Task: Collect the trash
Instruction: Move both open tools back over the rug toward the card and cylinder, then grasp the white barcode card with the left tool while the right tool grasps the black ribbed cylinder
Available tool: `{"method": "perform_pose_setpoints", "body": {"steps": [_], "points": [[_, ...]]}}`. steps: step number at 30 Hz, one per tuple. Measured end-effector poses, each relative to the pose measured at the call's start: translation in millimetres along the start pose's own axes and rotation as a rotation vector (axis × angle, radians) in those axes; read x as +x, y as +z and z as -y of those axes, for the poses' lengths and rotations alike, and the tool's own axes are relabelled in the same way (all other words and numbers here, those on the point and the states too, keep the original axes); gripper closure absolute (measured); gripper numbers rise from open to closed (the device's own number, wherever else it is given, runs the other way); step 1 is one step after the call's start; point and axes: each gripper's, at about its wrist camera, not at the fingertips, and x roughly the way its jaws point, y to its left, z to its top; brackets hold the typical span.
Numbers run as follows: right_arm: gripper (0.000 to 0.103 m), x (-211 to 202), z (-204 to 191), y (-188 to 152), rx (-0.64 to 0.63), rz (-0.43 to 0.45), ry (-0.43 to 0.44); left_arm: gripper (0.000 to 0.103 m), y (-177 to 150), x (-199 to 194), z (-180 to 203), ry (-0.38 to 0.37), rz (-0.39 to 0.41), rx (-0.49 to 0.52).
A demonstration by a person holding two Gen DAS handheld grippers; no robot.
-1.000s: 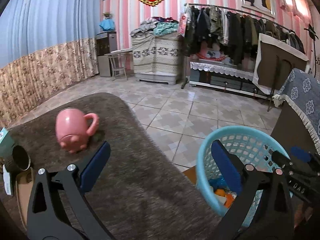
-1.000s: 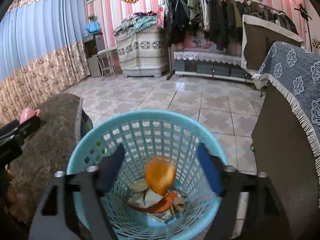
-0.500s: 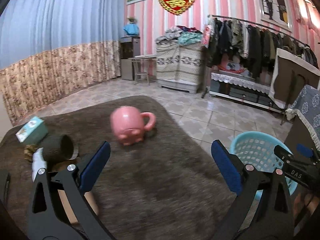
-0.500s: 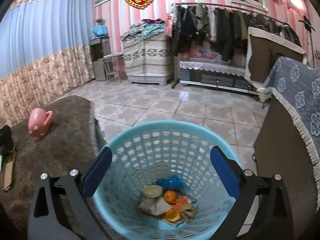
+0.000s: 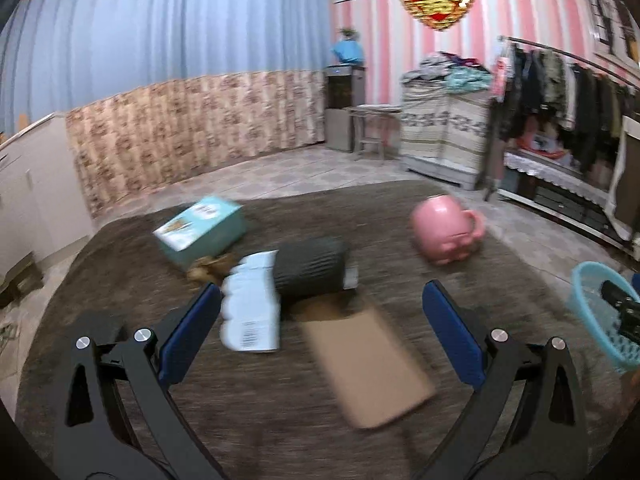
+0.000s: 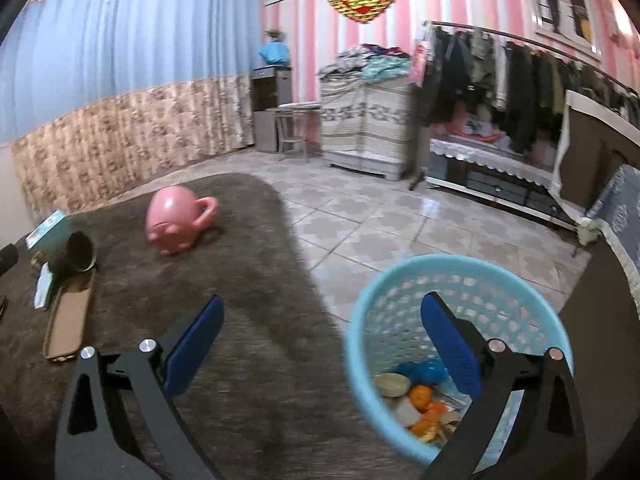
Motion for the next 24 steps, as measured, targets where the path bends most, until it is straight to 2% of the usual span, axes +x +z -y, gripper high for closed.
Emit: {"method": "perform_pose_setpoints", "body": {"steps": [5, 9, 13, 18, 20, 22, 24], "points": [[0.006, 8.6, -21.5, -4.5, -0.026, -0.032, 0.026, 0.005, -11.0, 32.0, -50.3, 0.064, -0.074, -0.052], [0.006, 18.3, -30.4, -7.4, -0.038, -0.07, 0.027, 0.005, -18.4, 58.1, -69.8, 0.076, -0.134, -0.069], [0.006, 25.9, -33.0, -10.9, -0.009, -0.099, 0.039, 0.006, -23.6, 88.5, -79.1, 0.03, -0.212, -0.116], [0.006, 34.2, -42.5, -11.6, 0.011, -0.117, 0.032, 0.006, -22.2, 120.1, -74.6, -0.01, -0.302, -0.114], [0.006, 35.9, -48.4, -11.4, 0.009, -0.125, 0.037, 0.016, -21.7, 126.3, -71.7, -0.036, -0.315, -0.104], [0.006, 36.9, -54.1, -11.4, 0.005, -0.129, 0.05, 0.036, -24.6, 127.1, -68.6, -0.064, -0.321, -0.093], [0.006, 37.3, -60.9, -10.8, 0.005, -0.138, 0.066, 0.051, -26.6, 126.9, -68.8, -0.075, -0.327, -0.09]]}}
